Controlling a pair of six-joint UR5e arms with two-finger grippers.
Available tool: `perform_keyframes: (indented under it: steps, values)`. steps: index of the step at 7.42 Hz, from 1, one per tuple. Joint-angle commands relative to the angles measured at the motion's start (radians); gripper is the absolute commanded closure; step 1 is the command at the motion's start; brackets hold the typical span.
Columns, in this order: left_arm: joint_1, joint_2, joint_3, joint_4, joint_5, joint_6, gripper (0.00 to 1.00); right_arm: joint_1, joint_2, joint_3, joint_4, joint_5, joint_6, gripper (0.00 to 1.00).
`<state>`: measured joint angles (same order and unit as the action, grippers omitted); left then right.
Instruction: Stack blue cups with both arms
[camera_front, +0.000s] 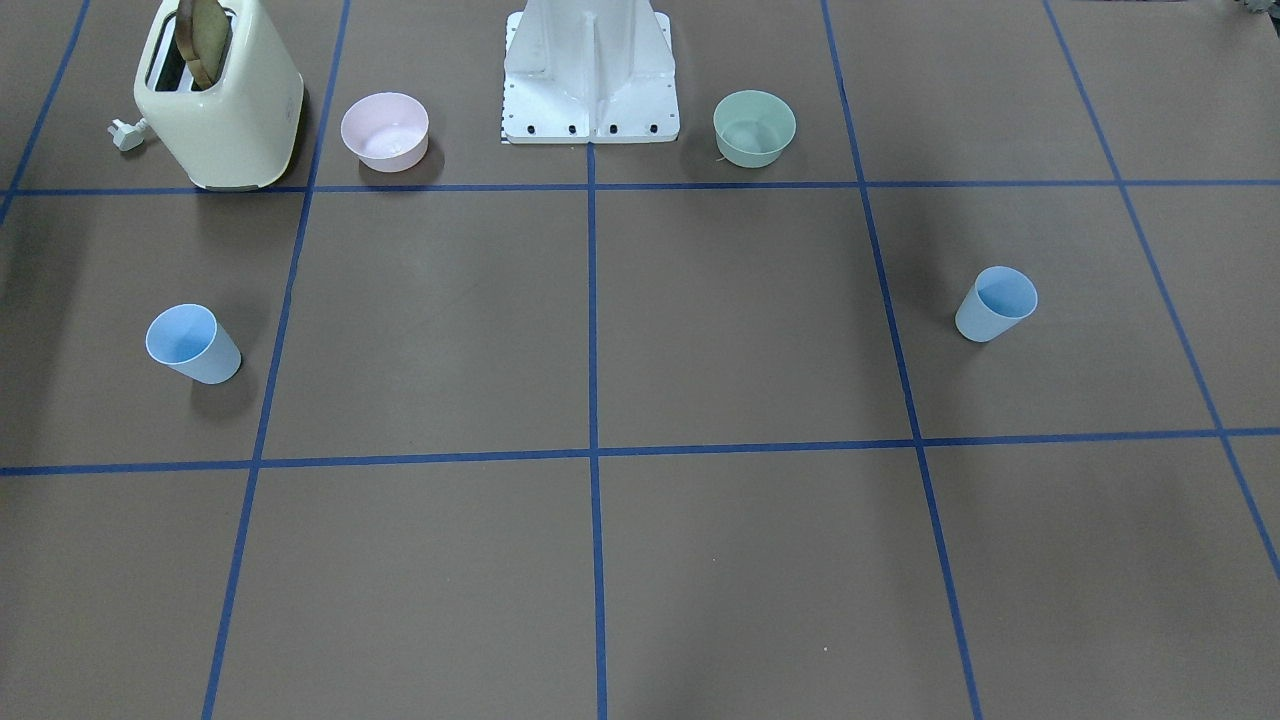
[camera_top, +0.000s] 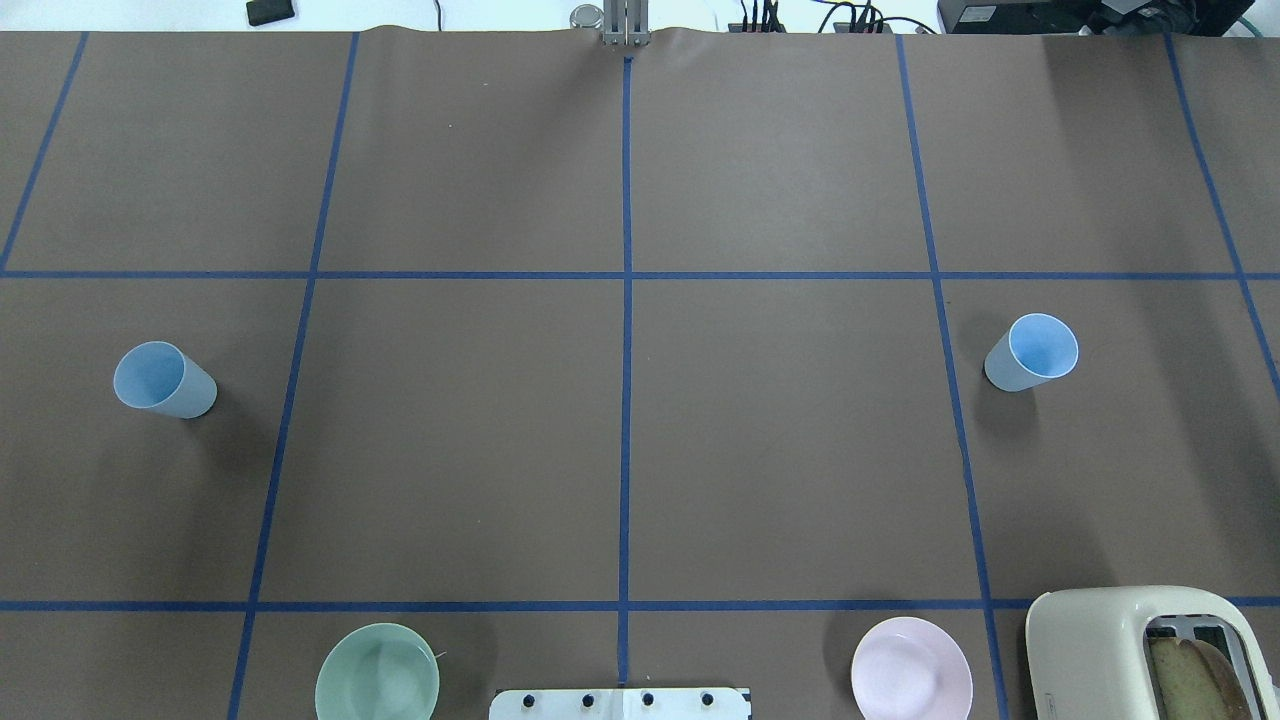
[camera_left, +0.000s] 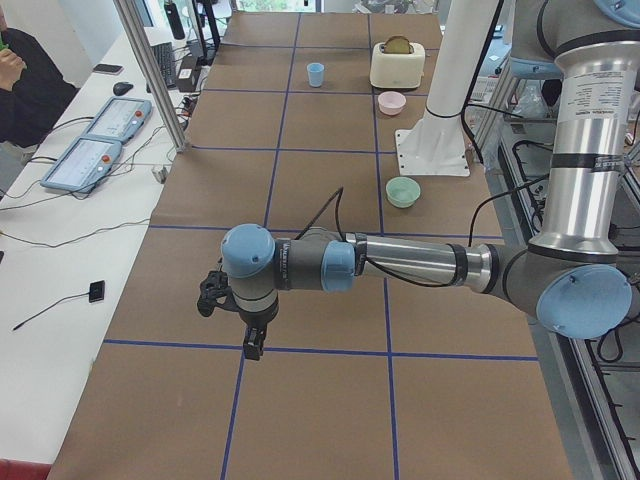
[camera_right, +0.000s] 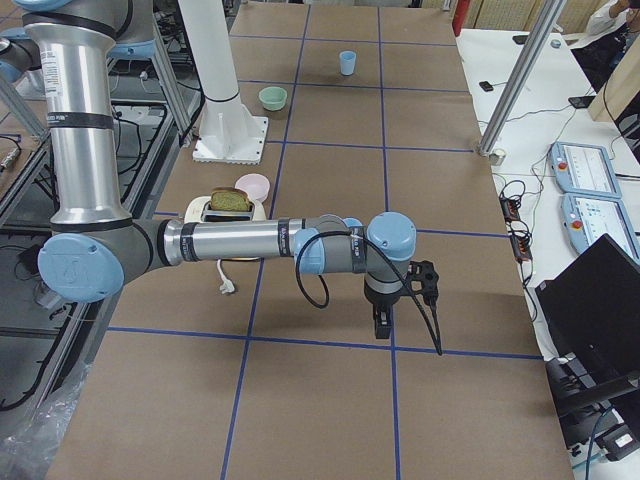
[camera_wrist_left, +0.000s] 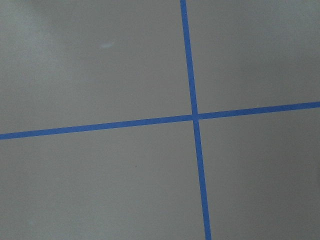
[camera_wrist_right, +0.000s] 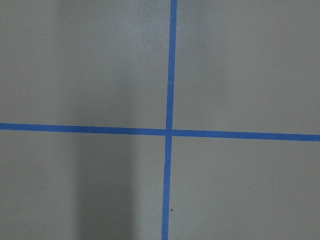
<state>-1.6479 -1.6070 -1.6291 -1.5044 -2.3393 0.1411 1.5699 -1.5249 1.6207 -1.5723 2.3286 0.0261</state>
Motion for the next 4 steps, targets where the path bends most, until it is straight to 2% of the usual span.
perform_keyframes:
  steps: [1,4]
  values:
    - [0.008,0.002,0.000,-0.008,-0.002,-0.017,0.02,-0.001,0.008,0.017,-0.003,0.005,-0.009,0.00]
    - [0.091,-0.004,-0.029,-0.013,-0.003,-0.121,0.01,-0.063,0.008,0.100,-0.002,0.018,0.000,0.00]
